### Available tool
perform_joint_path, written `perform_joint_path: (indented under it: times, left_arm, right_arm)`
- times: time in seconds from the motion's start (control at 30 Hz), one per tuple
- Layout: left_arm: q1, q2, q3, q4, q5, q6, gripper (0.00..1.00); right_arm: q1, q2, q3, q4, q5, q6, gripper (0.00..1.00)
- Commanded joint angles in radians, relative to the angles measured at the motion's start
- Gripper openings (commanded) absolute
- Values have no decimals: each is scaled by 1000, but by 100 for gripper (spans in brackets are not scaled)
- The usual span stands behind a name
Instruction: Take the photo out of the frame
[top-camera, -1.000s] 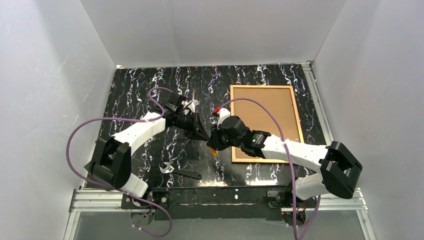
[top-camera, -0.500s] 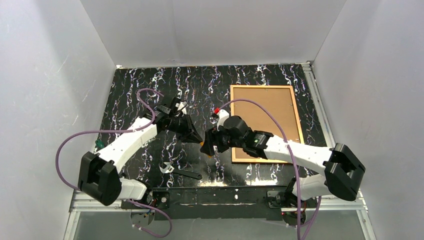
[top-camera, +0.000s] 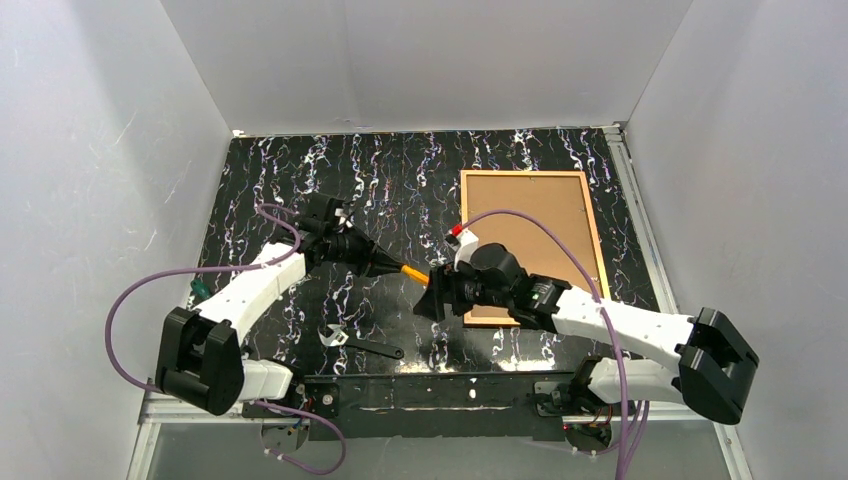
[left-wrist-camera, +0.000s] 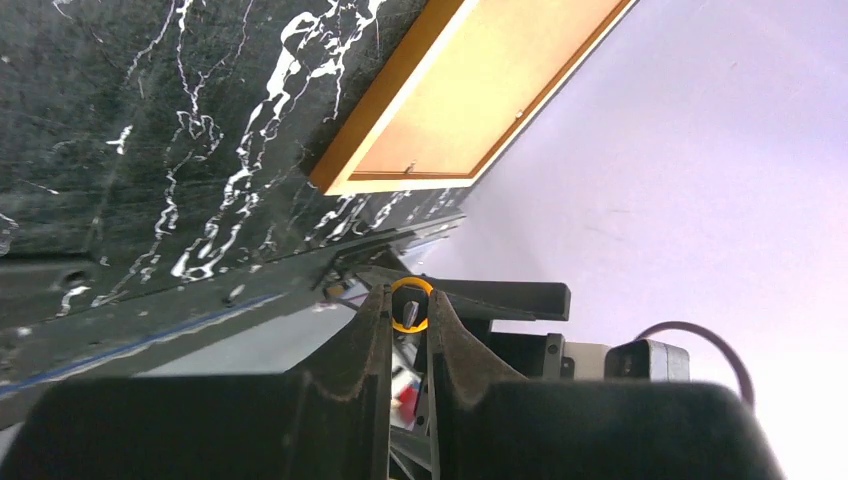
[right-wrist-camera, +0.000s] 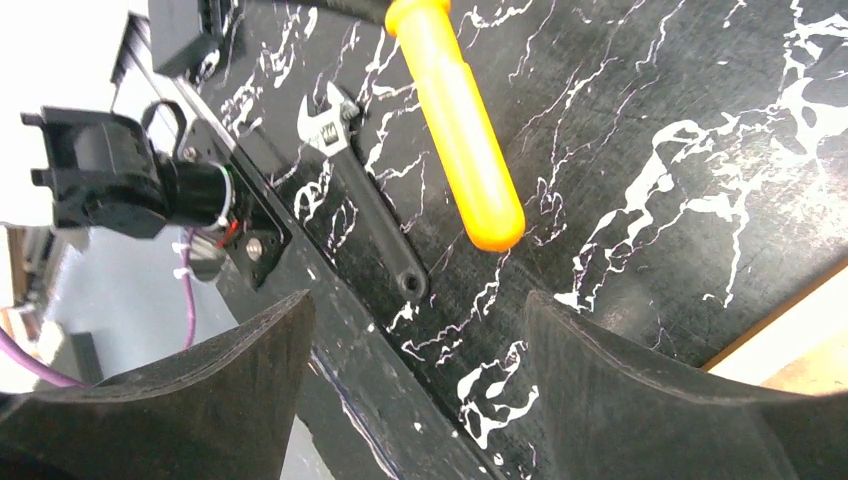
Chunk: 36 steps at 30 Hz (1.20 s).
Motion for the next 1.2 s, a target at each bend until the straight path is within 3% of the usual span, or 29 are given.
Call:
perform_joint_path:
  times: [0.0,0.33,0.47,0.6,0.83,1.03,1.1,1.17]
  left_arm:
    - [3,-15,-74,139,102,-241,0]
    - [-19,-66,-176,262,122,-355,0]
    - [-39,-64,-197,316,124,-377,0]
    - [-59,-65,-196,315,121,-366,0]
    - [-72,-49,-205,337,119,-372,0]
    - [-73,-47,-204,369,113,-375,0]
    - [-74,-42,-208,377,116,-380,0]
    - [-73,-40,-213,387,117,-384,0]
  right_arm:
    - [-44,-43,-41,189,-29,128,83]
    - [-170,68,-127,582,-253,349,68]
    - [-191,116,-95,560,-265,341,64]
    - [-232,141,-140,691,-294,393,62]
    - [-252,167,-144,699,-332,397,52]
    - [-254,157,-175,714,-306,401,51]
    - [-255,165,-169,717,-317,402,40]
    - [-255,173,-167,726,-331,405,36]
